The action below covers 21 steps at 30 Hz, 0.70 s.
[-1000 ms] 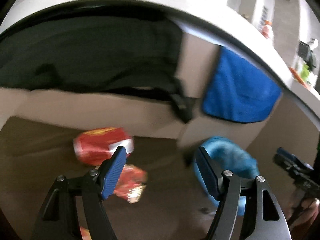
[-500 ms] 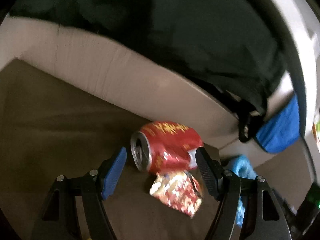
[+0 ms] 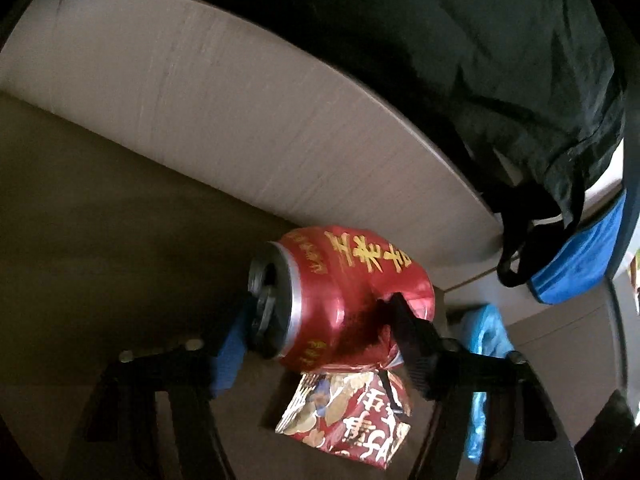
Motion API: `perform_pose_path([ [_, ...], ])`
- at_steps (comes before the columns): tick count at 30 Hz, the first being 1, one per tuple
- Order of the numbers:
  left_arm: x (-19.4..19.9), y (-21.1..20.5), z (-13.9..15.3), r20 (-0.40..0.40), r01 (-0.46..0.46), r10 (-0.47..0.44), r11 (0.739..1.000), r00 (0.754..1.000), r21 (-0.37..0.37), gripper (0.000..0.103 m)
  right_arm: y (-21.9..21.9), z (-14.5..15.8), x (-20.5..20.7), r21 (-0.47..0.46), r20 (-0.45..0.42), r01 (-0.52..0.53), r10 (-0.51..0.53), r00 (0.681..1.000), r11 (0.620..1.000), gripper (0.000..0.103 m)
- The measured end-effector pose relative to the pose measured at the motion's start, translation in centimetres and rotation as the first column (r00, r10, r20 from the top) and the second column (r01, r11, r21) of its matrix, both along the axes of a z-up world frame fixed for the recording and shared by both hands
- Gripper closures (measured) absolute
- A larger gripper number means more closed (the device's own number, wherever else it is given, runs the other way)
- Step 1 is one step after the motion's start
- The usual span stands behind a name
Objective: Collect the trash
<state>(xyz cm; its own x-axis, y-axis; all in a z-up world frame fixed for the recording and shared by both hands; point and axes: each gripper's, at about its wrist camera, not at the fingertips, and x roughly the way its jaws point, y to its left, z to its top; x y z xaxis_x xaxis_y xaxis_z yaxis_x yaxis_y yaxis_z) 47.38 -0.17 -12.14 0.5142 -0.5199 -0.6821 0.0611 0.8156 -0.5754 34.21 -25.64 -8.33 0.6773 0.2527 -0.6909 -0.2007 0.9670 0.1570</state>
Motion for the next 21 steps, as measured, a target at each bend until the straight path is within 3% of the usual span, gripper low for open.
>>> perform_pose_path([
  [5, -1.2, 1.4, 1.4, 0.047, -0.025, 0.023, 0.998, 0.999, 0.059, 0.043, 0.6, -0.2, -0.4, 0.013, -0.010, -0.018, 0.018, 1.000, 1.000, 0.024],
  [11, -4.8, 6.3, 3.4, 0.109, -0.097, 0.086, 0.990, 0.990, 0.099, 0.043, 2.1, -0.2, -1.2, 0.034, -0.022, -0.071, 0.071, 0.997, 0.997, 0.024],
  [21, -15.2, 16.1, 6.0, 0.214, -0.224, 0.182, 0.956, 0.960, 0.189, 0.043, 9.1, 0.6, -3.3, 0.000, -0.017, -0.266, 0.266, 0.964, 0.964, 0.024],
])
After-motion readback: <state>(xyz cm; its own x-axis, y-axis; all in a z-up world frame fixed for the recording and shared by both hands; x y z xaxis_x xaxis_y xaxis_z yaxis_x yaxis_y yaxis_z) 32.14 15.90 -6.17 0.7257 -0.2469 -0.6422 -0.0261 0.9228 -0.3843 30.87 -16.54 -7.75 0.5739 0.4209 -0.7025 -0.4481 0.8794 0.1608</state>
